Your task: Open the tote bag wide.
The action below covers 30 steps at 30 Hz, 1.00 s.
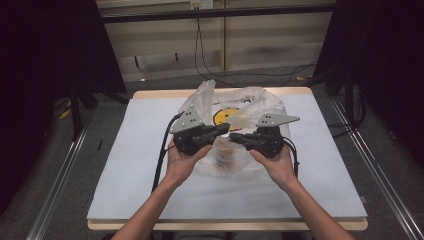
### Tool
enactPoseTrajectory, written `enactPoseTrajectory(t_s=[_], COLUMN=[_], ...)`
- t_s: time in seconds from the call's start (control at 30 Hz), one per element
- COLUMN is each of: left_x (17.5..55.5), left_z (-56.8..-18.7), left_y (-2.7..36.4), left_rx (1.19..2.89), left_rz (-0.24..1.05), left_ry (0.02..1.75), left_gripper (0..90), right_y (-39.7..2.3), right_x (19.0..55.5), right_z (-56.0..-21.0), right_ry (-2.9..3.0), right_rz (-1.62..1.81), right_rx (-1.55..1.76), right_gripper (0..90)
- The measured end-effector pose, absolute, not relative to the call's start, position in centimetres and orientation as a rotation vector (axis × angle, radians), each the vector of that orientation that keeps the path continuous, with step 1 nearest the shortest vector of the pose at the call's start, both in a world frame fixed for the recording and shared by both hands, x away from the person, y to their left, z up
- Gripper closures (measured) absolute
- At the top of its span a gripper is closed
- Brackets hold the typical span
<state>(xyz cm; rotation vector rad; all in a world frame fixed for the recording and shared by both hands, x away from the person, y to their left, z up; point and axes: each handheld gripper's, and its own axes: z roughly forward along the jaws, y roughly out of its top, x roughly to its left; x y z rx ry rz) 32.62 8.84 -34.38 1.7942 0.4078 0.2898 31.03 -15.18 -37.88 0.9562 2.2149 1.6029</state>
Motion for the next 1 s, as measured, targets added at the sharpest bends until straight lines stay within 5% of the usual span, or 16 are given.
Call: enactPoseTrajectory(t_s=[0.63,1.0], left_x=[35.8,36.0], left_z=[-40.1,-44.0], left_y=[11.3,11.8], left_rx=[1.896,2.011], left_rz=[0.246,0.19], left_ry=[0.593,0.615], left_gripper=[90.0,90.0], right_y=[-16.1,-15.8], right_x=[31.6,32.3], right_z=[-38.9,-43.1], right_ry=[2.194,2.276], right_rz=[1.54,1.438], right_rx=[1.003,1.094], right_gripper=[90.0,90.0])
